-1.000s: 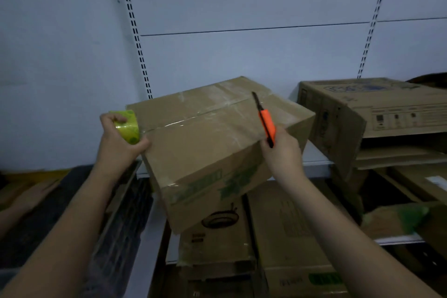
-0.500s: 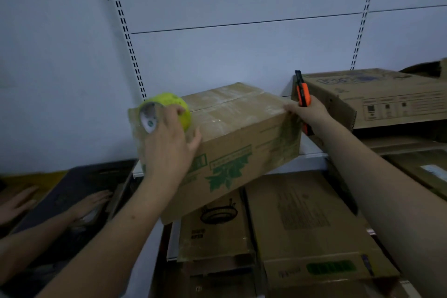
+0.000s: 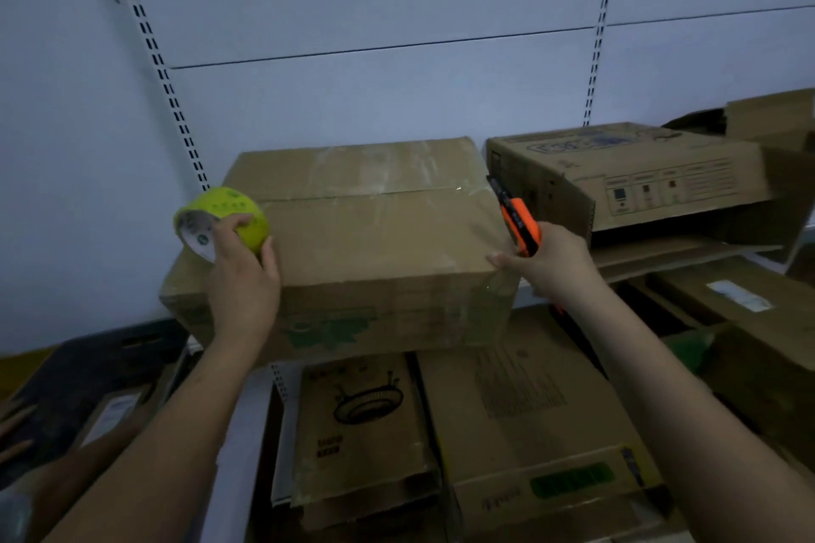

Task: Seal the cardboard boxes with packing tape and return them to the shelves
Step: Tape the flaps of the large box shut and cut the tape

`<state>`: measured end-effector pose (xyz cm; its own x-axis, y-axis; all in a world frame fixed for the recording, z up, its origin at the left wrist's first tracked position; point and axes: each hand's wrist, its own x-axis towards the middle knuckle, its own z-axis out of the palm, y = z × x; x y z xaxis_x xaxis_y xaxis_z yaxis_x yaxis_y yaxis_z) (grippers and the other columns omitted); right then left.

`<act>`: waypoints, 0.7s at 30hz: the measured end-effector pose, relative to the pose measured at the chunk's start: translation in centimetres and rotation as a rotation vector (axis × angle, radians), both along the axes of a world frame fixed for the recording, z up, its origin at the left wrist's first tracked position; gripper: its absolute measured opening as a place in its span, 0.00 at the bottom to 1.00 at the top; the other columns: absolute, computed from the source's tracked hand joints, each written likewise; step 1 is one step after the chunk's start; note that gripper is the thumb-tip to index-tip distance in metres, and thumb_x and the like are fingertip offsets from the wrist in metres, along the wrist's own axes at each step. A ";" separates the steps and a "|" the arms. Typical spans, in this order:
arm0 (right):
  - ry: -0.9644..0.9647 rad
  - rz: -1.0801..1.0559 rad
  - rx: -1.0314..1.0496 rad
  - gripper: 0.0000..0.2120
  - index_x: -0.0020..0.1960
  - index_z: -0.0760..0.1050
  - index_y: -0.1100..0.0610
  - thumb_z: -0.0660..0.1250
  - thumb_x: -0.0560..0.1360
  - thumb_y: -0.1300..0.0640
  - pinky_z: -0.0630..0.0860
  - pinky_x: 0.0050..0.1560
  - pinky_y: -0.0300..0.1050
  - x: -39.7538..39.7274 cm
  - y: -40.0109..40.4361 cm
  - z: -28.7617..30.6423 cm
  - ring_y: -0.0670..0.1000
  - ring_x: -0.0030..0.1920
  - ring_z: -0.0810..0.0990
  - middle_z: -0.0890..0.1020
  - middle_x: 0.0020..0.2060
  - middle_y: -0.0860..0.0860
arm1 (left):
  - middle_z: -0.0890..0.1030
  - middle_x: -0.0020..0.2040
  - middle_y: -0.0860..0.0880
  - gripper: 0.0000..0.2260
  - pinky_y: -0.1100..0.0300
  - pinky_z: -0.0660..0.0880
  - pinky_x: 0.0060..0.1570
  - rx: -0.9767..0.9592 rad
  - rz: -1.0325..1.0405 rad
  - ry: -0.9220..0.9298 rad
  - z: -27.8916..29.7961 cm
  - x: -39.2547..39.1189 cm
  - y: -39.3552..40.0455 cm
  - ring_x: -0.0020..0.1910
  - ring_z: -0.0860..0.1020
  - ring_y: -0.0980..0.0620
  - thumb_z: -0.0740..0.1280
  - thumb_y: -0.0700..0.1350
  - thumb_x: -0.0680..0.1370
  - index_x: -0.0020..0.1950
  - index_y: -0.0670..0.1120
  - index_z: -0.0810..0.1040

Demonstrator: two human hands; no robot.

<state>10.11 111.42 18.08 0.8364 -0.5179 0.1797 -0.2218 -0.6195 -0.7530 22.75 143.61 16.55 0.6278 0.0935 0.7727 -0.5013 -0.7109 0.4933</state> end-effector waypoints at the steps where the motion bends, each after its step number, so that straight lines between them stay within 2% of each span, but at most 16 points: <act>1: 0.074 0.037 -0.051 0.18 0.40 0.69 0.53 0.76 0.72 0.45 0.69 0.25 0.36 -0.4 -0.1 0.6 0.48 0.33 0.77 0.77 0.35 0.50 | 0.72 0.48 0.46 0.14 0.54 0.66 0.33 -0.029 0.006 0.006 0.3 0.6 -0.1 0.36 0.71 0.47 0.64 0.41 0.82 0.66 0.40 0.66; 3: 0.149 0.091 -0.109 0.19 0.40 0.69 0.54 0.76 0.72 0.46 0.68 0.23 0.33 -0.5 -0.7 2.0 0.48 0.32 0.76 0.76 0.35 0.50 | 0.71 0.48 0.46 0.14 0.53 0.66 0.34 -0.058 0.020 0.006 0.8 1.5 -0.1 0.37 0.72 0.45 0.62 0.38 0.82 0.66 0.40 0.65; 6: 0.072 0.101 -0.058 0.20 0.41 0.68 0.56 0.75 0.72 0.45 0.68 0.27 0.35 0.7 -1.8 3.2 0.48 0.31 0.74 0.75 0.33 0.52 | 0.76 0.48 0.40 0.13 0.50 0.68 0.34 -0.068 0.056 0.024 1.1 2.1 -0.2 0.39 0.76 0.38 0.61 0.37 0.81 0.66 0.41 0.65; 8: 0.019 0.162 0.150 0.17 0.44 0.69 0.55 0.74 0.74 0.46 0.69 0.30 0.38 1.8 -2.3 3.1 0.48 0.30 0.73 0.75 0.33 0.51 | 0.77 0.51 0.36 0.13 0.49 0.69 0.35 -0.020 0.084 0.015 1.2 1.6 -0.4 0.42 0.77 0.35 0.61 0.36 0.80 0.65 0.40 0.66; 10: 0.007 0.242 0.410 0.14 0.44 0.69 0.55 0.72 0.76 0.49 0.70 0.29 0.39 2.7 -2.3 2.6 0.47 0.28 0.71 0.73 0.32 0.51 | 0.77 0.50 0.35 0.13 0.50 0.67 0.34 0.004 0.108 -0.001 1.1 0.4 -0.8 0.41 0.77 0.34 0.60 0.35 0.80 0.64 0.39 0.66; 13: -0.069 0.234 0.543 0.12 0.44 0.68 0.55 0.70 0.78 0.53 0.70 0.27 0.37 3.3 -1.8 1.6 0.46 0.27 0.69 0.71 0.32 0.51 | 0.76 0.50 0.35 0.13 0.52 0.65 0.30 -0.102 0.135 0.017 0.9 -1.8 -1.4 0.36 0.75 0.35 0.59 0.33 0.79 0.64 0.39 0.65; 15: -0.107 0.210 0.525 0.10 0.45 0.69 0.56 0.70 0.78 0.55 0.71 0.27 0.36 3.0 -1.3 1.4 0.46 0.27 0.70 0.72 0.32 0.52 | 0.75 0.47 0.36 0.14 0.56 0.61 0.27 -0.193 0.116 0.082 0.4 -3.0 -1.7 0.30 0.71 0.41 0.59 0.32 0.79 0.64 0.40 0.64; 17: -0.087 0.246 0.454 0.10 0.46 0.69 0.57 0.71 0.77 0.56 0.72 0.28 0.37 2.3 -0.6 1.6 0.47 0.28 0.71 0.72 0.34 0.53 | 0.73 0.44 0.40 0.16 0.56 0.59 0.27 -0.256 0.069 0.160 -0.3 -3.9 -2.0 0.30 0.70 0.46 0.60 0.31 0.78 0.64 0.40 0.63; 21: 0.031 0.365 0.102 0.12 0.43 0.72 0.57 0.74 0.75 0.54 0.73 0.30 0.39 0.7 2.2 2.9 0.48 0.29 0.74 0.75 0.31 0.52 | 0.73 0.50 0.43 0.18 0.54 0.64 0.41 -0.403 0.002 0.215 0.3 -4.5 -1.9 0.42 0.71 0.45 0.67 0.44 0.80 0.63 0.41 0.61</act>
